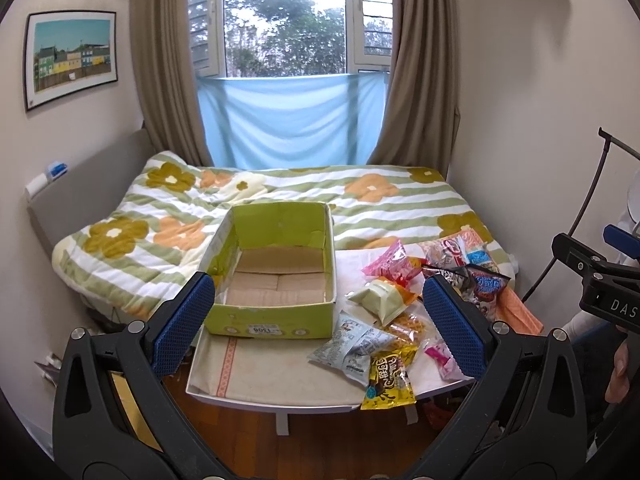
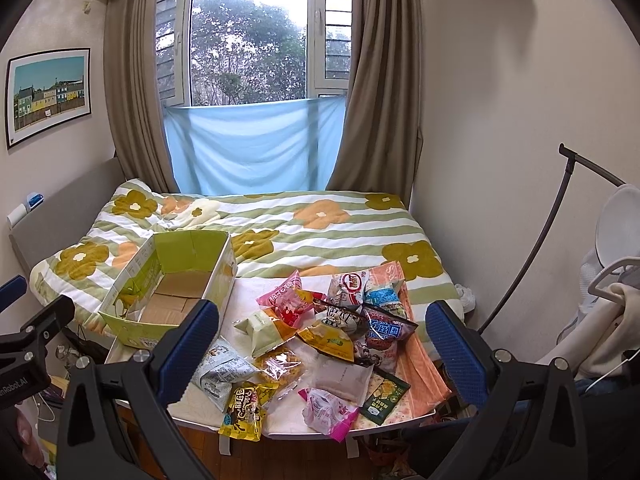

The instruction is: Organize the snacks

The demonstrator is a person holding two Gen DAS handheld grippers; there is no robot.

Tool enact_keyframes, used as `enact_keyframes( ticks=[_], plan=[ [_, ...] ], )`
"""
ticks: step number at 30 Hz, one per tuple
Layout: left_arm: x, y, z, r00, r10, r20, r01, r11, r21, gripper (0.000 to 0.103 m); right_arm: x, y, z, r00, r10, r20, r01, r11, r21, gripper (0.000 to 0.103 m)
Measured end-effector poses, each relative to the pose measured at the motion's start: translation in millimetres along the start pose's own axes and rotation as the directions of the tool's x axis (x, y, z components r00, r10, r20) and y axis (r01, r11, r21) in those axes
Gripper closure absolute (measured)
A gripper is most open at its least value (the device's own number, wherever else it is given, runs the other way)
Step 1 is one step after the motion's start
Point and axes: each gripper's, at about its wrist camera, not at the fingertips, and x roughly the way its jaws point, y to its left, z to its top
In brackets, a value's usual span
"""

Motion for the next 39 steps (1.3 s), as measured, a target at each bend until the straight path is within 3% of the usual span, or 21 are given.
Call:
enact_keyframes(
  ticks=[24, 29, 34, 39],
  plan=[
    [1, -3, 1, 1.000, -0.006, -0.005, 0.006, 1.000, -0.009, 0.000, -1, -7, -2, 1.000, -0.001, -0.002, 0.001, 1.000, 0.001, 0.000],
    [15, -5, 4, 0.998, 0.008, -0.062, -0.008, 1.000, 0.002, 0.000, 7, -13, -1, 0.999, 0.012, -0.038, -0.012, 1.000, -0.003, 0.000],
    [43, -1, -14, 0.992, 0.009, -0.124, -0.003, 0.999, 0.047, 0.000, 27, -14, -9, 0.993, 0.061, -0.104, -0.064, 0.998, -0.017, 0.000],
    [86, 8, -35, 0.970, -0.084, -0.228, 0.104, 0.992, 0.077, 0.000, 57, -1, -31, 0.976, 0.105, -0.191, -0.108, 0.994, -0.003, 0.000]
  ],
)
